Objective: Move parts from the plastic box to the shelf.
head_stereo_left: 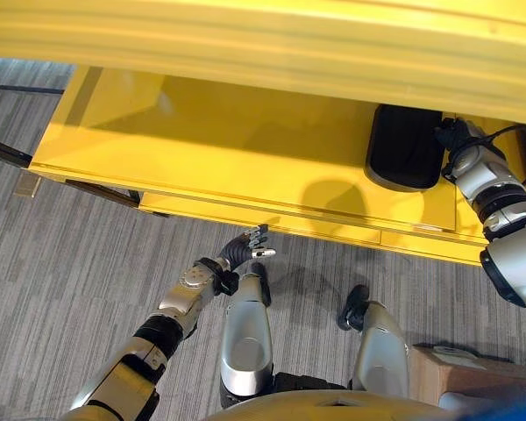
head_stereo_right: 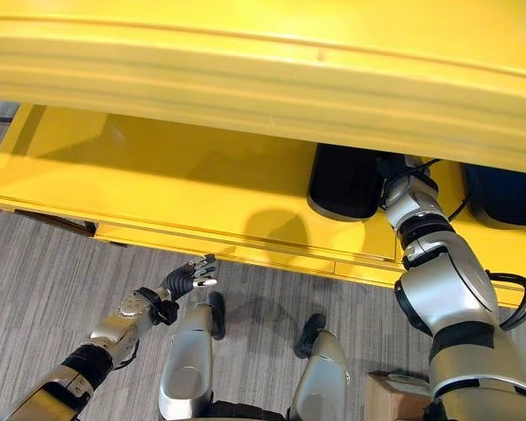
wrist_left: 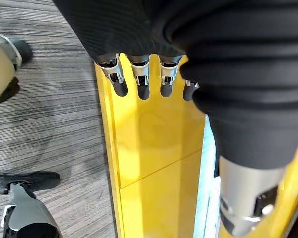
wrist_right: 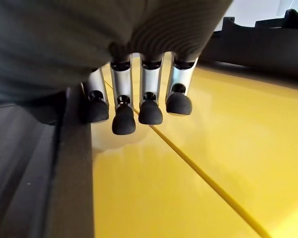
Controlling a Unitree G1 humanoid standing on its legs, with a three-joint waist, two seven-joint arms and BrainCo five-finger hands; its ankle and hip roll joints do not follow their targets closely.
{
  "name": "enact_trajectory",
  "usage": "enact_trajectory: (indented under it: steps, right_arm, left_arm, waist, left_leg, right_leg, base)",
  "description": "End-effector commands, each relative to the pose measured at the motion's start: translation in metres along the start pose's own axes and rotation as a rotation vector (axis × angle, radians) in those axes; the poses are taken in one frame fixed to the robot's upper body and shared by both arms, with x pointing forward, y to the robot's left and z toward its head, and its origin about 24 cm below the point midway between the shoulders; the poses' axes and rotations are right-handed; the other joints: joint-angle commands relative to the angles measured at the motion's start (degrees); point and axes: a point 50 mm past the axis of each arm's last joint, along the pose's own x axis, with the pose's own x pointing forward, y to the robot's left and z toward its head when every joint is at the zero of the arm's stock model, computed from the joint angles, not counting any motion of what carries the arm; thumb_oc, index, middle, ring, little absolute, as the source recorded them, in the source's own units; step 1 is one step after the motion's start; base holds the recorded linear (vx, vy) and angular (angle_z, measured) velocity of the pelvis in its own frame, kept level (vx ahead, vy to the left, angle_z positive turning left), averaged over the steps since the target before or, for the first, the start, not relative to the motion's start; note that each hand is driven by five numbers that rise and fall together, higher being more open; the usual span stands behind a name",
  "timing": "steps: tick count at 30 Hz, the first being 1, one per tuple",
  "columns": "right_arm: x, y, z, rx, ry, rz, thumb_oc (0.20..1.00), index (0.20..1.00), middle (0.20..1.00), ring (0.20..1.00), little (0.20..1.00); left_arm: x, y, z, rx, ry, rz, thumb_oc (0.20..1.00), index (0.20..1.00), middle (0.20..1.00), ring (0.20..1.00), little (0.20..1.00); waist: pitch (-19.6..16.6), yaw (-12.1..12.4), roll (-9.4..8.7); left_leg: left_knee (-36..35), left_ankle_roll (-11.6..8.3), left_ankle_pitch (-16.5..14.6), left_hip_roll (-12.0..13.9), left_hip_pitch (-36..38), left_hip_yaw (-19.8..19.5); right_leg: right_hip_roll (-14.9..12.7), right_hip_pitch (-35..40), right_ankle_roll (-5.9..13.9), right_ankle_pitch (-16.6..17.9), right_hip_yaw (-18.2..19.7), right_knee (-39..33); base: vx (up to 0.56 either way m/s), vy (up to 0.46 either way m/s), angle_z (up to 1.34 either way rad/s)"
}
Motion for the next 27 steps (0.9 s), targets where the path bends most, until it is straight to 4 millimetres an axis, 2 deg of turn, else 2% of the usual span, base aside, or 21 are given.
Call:
enact_trajectory:
  steps: [1, 12, 27]
  right_arm:
    - [0.003, -0.035, -0.005, -0.079, 0.026, -0.105, 0.2, 0.2, 0.2, 0.2, 0.2]
    - [0.002, -0.061, 0.009, -0.103, 0.004, -0.174, 0.2, 0.2, 0.2, 0.2, 0.2]
    - [0.001, -0.08, 0.017, -0.142, 0.004, -0.232, 0.2, 0.2, 0.2, 0.2, 0.2]
  left_arm:
    - [0.003, -0.011, 0.007, 0.03, -0.046, -0.047, 1.0, 1.0, 1.0, 1.0, 1.0]
    - [0.0, -0.007, 0.005, 0.022, -0.036, -0.04, 1.0, 1.0, 1.0, 1.0, 1.0]
    - [0.0, -0.01, 0.005, 0.012, -0.024, -0.047, 1.0, 1.0, 1.0, 1.0, 1.0]
  waist:
    - [-0.3, 1.6, -0.01]
    - [0.5, 1.8, 0.54]
    - [0.8, 1.9, 1.02]
  left_leg:
    - [-4.2, -0.5, 3.3, 1.7, 2.4, 0.6]
    - [-3.6, -0.91, 3.1, 1.6, 0.7, -0.2]
    - [-3.4, -1.25, 3.1, 2.1, -0.2, -0.3]
  right_leg:
    - [-2.3, -1.4, 2.4, -1.2, 0.0, 6.5]
    - [-2.4, -3.5, 2.43, -1.3, 0.5, 7.5]
    - [-3.2, -5.1, 2.36, -1.7, 0.2, 8.8]
  base:
    - [0.03, -0.028, 0.0]
    - [0.02, -0.009, 0.0]
    - [0.0, 0.0, 0.0]
